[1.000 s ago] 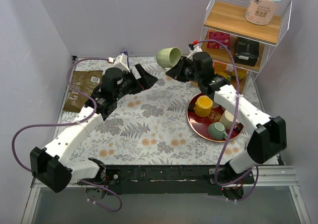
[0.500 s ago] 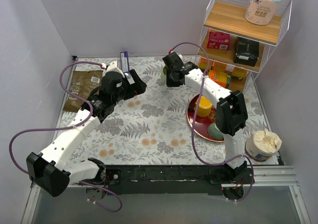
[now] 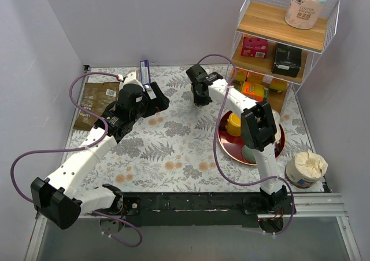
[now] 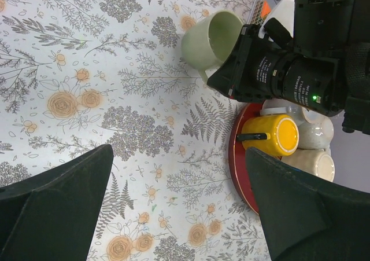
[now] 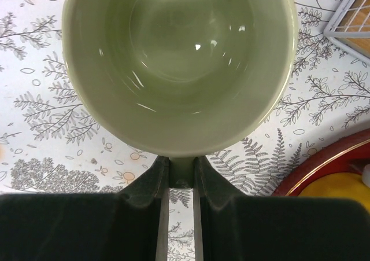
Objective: Turn the mug right side up
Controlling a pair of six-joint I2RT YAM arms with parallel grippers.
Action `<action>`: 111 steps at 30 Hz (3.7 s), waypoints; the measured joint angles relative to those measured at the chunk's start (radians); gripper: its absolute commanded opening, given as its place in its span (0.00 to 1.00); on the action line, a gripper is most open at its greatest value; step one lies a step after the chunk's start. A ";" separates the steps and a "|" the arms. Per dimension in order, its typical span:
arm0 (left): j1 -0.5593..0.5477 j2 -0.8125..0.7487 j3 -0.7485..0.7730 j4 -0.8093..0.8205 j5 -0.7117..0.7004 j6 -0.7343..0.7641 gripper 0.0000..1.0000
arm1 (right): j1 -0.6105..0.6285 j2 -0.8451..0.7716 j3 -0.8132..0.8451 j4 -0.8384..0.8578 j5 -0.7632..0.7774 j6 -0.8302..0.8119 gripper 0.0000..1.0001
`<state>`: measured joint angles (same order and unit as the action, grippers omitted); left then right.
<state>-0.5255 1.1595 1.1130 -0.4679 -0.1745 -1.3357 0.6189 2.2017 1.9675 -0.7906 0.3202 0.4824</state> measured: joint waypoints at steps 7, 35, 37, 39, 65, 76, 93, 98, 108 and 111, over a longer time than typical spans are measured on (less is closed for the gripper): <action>0.000 0.002 -0.007 -0.003 -0.002 -0.005 0.98 | -0.024 0.035 0.002 -0.003 -0.029 -0.016 0.01; 0.000 0.009 -0.041 0.030 0.037 -0.005 0.98 | -0.045 -0.029 0.056 -0.024 -0.087 -0.045 0.76; 0.000 0.010 -0.056 0.061 0.086 0.013 0.98 | -0.051 -0.097 0.029 -0.021 -0.096 -0.045 0.77; 0.000 0.014 -0.078 0.111 0.148 0.038 0.98 | -0.061 -0.197 -0.010 -0.026 -0.113 -0.045 0.77; -0.250 0.816 0.265 0.525 0.545 0.424 0.90 | -0.115 -1.154 -0.593 0.132 0.071 0.002 0.80; -0.290 0.942 0.374 0.502 0.506 0.614 0.91 | -0.120 -1.186 -0.593 0.012 0.078 0.020 0.79; -0.364 0.980 0.409 0.484 0.469 0.708 0.58 | -0.121 -1.155 -0.593 -0.049 0.055 0.043 0.76; -0.378 0.980 0.409 0.475 0.446 0.721 0.43 | -0.121 -1.162 -0.603 -0.048 0.055 0.047 0.76; -0.411 0.980 0.409 0.438 0.376 0.755 0.39 | -0.121 -1.174 -0.624 -0.056 0.054 0.053 0.75; -0.419 0.980 0.409 0.423 0.359 0.768 0.39 | -0.121 -1.174 -0.625 -0.056 0.054 0.053 0.75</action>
<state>-0.9443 2.1395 1.5223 -0.0448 0.1841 -0.5678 0.4976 1.0275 1.3422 -0.8463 0.3744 0.5358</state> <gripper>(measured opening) 0.396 0.753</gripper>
